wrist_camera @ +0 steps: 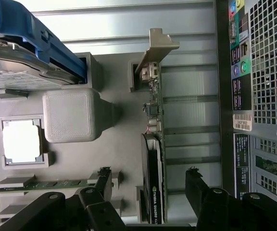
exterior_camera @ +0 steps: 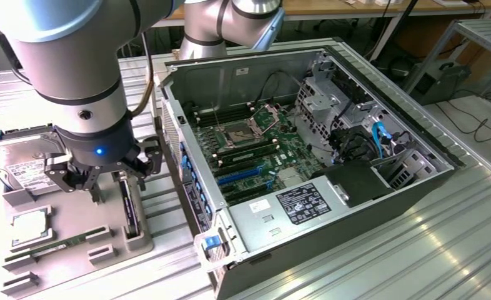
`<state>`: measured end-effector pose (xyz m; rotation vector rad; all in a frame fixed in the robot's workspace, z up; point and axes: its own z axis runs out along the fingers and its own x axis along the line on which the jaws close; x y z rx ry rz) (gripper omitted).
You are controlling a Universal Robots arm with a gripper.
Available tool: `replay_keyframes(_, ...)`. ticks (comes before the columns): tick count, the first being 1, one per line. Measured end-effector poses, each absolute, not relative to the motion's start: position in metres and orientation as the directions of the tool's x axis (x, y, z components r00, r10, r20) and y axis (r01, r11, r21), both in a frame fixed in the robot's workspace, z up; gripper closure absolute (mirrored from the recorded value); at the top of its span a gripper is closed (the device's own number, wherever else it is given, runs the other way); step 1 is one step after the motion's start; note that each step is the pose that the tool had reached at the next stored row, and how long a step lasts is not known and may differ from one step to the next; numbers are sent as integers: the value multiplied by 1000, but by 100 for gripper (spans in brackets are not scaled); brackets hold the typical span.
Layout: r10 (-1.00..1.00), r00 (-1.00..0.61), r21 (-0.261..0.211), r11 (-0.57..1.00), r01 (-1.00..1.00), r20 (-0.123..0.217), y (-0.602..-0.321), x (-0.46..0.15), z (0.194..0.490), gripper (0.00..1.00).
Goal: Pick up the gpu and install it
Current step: 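Pick up the gpu and move the gpu toward the slot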
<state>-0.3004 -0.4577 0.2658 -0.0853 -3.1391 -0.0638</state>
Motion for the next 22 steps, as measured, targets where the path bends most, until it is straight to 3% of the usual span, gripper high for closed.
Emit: replay_keyframes(22, 43, -999, 34, 998, 43, 2, -453, -299, 249, 28)
